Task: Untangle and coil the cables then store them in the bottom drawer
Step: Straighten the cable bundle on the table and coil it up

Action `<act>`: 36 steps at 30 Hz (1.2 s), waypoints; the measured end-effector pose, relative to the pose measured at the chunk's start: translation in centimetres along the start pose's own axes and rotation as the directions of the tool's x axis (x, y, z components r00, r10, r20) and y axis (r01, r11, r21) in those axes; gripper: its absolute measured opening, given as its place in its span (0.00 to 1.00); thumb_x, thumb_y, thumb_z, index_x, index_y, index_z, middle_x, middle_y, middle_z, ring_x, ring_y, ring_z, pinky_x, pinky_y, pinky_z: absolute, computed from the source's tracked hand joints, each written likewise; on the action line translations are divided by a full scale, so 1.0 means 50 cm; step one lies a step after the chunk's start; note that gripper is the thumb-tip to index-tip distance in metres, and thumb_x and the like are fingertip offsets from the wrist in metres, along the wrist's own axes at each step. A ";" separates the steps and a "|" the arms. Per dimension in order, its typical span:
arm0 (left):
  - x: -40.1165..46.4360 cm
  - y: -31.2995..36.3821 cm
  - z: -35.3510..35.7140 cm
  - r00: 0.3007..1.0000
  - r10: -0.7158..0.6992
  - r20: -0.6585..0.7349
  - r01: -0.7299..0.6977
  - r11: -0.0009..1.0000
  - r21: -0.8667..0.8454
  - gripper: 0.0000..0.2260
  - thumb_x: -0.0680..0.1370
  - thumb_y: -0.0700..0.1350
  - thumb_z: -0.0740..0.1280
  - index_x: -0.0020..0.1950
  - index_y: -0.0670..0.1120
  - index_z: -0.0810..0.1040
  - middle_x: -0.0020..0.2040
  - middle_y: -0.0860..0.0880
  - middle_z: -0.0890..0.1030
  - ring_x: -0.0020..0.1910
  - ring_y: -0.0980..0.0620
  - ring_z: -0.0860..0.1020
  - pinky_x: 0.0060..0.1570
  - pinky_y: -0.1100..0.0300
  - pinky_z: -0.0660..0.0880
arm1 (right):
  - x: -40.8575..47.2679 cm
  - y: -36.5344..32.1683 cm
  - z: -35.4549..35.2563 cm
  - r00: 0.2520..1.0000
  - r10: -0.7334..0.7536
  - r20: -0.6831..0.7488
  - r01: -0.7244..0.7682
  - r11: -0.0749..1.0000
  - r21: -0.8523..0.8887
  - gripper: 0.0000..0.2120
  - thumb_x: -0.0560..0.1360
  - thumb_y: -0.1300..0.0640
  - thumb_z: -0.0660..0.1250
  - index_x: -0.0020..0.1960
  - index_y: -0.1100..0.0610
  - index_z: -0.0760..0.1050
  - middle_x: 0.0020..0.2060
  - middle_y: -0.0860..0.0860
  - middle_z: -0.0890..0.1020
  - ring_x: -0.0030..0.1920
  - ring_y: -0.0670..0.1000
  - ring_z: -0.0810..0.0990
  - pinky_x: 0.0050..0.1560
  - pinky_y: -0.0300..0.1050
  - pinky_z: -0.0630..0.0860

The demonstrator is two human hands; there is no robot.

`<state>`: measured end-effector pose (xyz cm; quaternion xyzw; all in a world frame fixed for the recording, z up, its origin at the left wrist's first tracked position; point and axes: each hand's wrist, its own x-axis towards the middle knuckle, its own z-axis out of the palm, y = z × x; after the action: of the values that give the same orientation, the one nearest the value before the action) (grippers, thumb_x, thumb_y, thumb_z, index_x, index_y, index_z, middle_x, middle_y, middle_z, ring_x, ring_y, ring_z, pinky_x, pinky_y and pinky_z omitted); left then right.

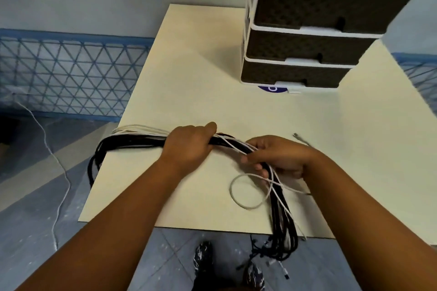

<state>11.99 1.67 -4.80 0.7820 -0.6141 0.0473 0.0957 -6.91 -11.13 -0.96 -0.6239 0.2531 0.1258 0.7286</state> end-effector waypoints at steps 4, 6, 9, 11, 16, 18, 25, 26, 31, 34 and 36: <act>-0.001 0.002 0.006 1.000 -0.001 -0.005 0.001 1.000 -0.002 0.06 0.75 0.47 0.66 0.50 0.47 0.72 0.34 0.47 0.79 0.34 0.40 0.76 0.31 0.56 0.63 | -0.067 0.032 -0.008 0.997 0.013 0.082 -0.023 0.992 0.121 0.05 0.78 0.69 0.62 0.51 0.61 0.70 0.29 0.55 0.71 0.25 0.48 0.73 0.28 0.41 0.76; -0.002 0.002 0.007 1.000 -0.007 -0.012 0.007 1.000 -0.005 0.05 0.77 0.48 0.66 0.48 0.48 0.72 0.33 0.47 0.79 0.33 0.40 0.76 0.30 0.56 0.64 | -0.083 0.039 -0.006 0.997 0.033 0.063 -0.039 0.995 0.093 0.07 0.78 0.69 0.63 0.53 0.61 0.70 0.30 0.55 0.71 0.27 0.49 0.74 0.31 0.42 0.76; -0.002 0.007 0.002 1.000 -0.017 -0.001 0.017 1.000 0.004 0.04 0.78 0.48 0.64 0.47 0.49 0.72 0.33 0.47 0.79 0.34 0.40 0.77 0.30 0.55 0.66 | -0.096 0.045 -0.007 0.999 0.029 -0.027 -0.030 0.999 -0.044 0.07 0.76 0.68 0.66 0.53 0.63 0.73 0.31 0.56 0.75 0.29 0.50 0.75 0.34 0.45 0.78; 0.000 0.011 -0.003 0.999 -0.042 0.034 0.042 0.999 0.008 0.02 0.78 0.47 0.63 0.49 0.49 0.72 0.36 0.47 0.80 0.37 0.41 0.78 0.31 0.54 0.66 | -0.102 0.048 -0.007 0.992 0.021 -0.123 -0.033 0.995 -0.096 0.07 0.75 0.66 0.68 0.52 0.62 0.75 0.31 0.55 0.77 0.29 0.50 0.77 0.36 0.45 0.79; -0.009 0.011 -0.003 0.999 -0.053 0.000 0.053 0.998 -0.019 0.05 0.77 0.45 0.64 0.52 0.50 0.75 0.45 0.48 0.84 0.43 0.41 0.80 0.33 0.56 0.67 | -0.130 0.075 0.009 0.985 0.039 -0.167 -0.055 0.994 -0.092 0.04 0.74 0.67 0.68 0.48 0.61 0.75 0.31 0.54 0.79 0.30 0.50 0.77 0.37 0.46 0.77; -0.010 0.011 -0.002 0.998 -0.065 0.013 0.065 0.998 -0.015 0.07 0.78 0.46 0.63 0.54 0.51 0.76 0.47 0.48 0.84 0.45 0.41 0.81 0.36 0.55 0.70 | -0.147 0.088 0.020 0.989 0.039 -0.145 -0.053 0.995 -0.090 0.03 0.75 0.67 0.66 0.47 0.61 0.75 0.28 0.52 0.80 0.29 0.50 0.78 0.36 0.44 0.77; -0.009 0.012 0.000 0.997 -0.075 0.006 0.075 0.997 -0.002 0.08 0.80 0.49 0.60 0.54 0.48 0.75 0.46 0.44 0.84 0.45 0.39 0.80 0.39 0.52 0.71 | -0.221 0.133 0.035 0.995 0.005 -0.099 -0.014 0.996 -0.090 0.04 0.75 0.68 0.65 0.43 0.62 0.73 0.31 0.55 0.79 0.32 0.52 0.80 0.39 0.44 0.78; -0.009 0.013 -0.001 0.998 -0.070 0.006 0.070 0.998 -0.004 0.10 0.80 0.50 0.59 0.54 0.48 0.75 0.46 0.44 0.84 0.45 0.38 0.80 0.39 0.52 0.72 | -0.235 0.140 0.033 0.994 0.011 -0.107 -0.019 0.998 -0.068 0.04 0.76 0.68 0.65 0.43 0.63 0.73 0.30 0.56 0.78 0.32 0.52 0.80 0.39 0.45 0.79; -0.010 0.015 -0.006 0.998 -0.045 0.031 0.046 0.999 -0.004 0.09 0.80 0.50 0.60 0.54 0.46 0.75 0.46 0.41 0.83 0.45 0.37 0.80 0.39 0.51 0.72 | -0.277 0.164 0.039 0.985 0.010 -0.171 -0.023 0.997 -0.076 0.03 0.76 0.66 0.67 0.48 0.65 0.74 0.30 0.56 0.79 0.32 0.53 0.80 0.45 0.49 0.80; -0.013 0.015 -0.007 0.999 -0.038 0.038 0.038 0.999 -0.010 0.08 0.81 0.47 0.61 0.55 0.46 0.75 0.47 0.40 0.83 0.46 0.37 0.80 0.39 0.51 0.70 | -0.285 0.172 0.061 0.971 0.020 -0.237 -0.043 0.995 -0.092 0.05 0.76 0.61 0.70 0.44 0.62 0.76 0.31 0.56 0.81 0.33 0.52 0.81 0.43 0.45 0.80; -0.014 0.017 -0.008 0.999 -0.042 0.031 0.042 0.999 -0.013 0.09 0.81 0.48 0.60 0.55 0.45 0.75 0.47 0.40 0.83 0.46 0.36 0.80 0.39 0.51 0.70 | -0.285 0.185 0.081 0.963 0.053 -0.266 -0.080 0.993 -0.089 0.06 0.75 0.57 0.72 0.46 0.60 0.78 0.32 0.56 0.82 0.34 0.52 0.81 0.41 0.43 0.78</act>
<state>11.04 2.21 -4.44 0.7947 -0.5992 0.0288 0.0926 -22.65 -3.55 -0.89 -0.6613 0.3618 0.0787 0.6523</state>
